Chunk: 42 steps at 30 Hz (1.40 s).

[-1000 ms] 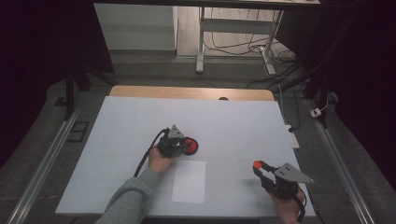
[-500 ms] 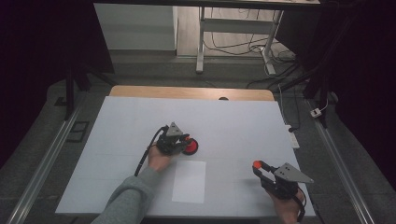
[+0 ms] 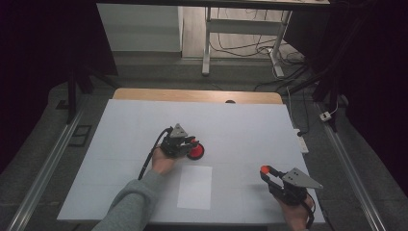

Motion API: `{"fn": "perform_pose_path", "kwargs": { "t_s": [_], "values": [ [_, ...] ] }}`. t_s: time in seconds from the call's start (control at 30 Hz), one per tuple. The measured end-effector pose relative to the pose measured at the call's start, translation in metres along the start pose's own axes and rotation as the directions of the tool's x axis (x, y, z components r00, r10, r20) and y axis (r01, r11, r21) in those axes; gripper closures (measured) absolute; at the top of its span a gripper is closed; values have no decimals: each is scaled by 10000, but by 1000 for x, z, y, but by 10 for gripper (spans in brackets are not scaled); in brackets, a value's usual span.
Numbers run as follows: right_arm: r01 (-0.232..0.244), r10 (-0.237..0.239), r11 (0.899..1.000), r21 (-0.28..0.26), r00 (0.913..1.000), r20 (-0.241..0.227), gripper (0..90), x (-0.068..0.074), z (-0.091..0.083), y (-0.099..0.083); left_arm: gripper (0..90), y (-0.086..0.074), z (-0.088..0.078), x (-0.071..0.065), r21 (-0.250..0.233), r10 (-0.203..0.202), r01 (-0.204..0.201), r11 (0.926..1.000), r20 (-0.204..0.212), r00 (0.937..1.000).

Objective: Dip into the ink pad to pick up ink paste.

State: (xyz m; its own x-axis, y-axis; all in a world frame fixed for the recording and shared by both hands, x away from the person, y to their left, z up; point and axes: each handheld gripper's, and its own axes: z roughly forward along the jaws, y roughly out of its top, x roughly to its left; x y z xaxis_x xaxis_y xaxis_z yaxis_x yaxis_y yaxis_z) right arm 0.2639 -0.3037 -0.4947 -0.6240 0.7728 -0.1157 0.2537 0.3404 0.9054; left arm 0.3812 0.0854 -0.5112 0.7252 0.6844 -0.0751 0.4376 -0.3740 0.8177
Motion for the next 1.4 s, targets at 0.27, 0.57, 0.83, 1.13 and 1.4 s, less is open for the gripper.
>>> {"fn": "perform_pose_path", "kwargs": {
  "t_s": [0.27, 0.57, 0.83, 1.13, 1.4],
  "values": [
    [11, -11, 10000, 23, 10000, -6, 644, 0, 0, 0, 724, -1, 8, 0, 269, 21, -21, 9996, 23, 10000],
    [-10, 10, 10000, 12, 10000, 19, 644, -1, 0, 0, 724, -2, 14, -1, 615, 83, -81, 9981, -36, 10000],
    [16, -16, 10000, 29, 10000, 3, 644, 0, 0, 0, 726, -8, 16, -4, 621, 427, -414, 9972, -209, 9989],
    [7, -7, 10000, 48, 10000, -14, 644, 0, 0, -1, 728, -11, 16, -2, 399, 343, -336, 9986, -158, 9993],
    [-44, 44, 10000, 34, 10000, 8, 643, 0, -2, -2, 728, -12, 16, -3, 336, 412, -406, 9986, -193, 9990]
  ]
}}
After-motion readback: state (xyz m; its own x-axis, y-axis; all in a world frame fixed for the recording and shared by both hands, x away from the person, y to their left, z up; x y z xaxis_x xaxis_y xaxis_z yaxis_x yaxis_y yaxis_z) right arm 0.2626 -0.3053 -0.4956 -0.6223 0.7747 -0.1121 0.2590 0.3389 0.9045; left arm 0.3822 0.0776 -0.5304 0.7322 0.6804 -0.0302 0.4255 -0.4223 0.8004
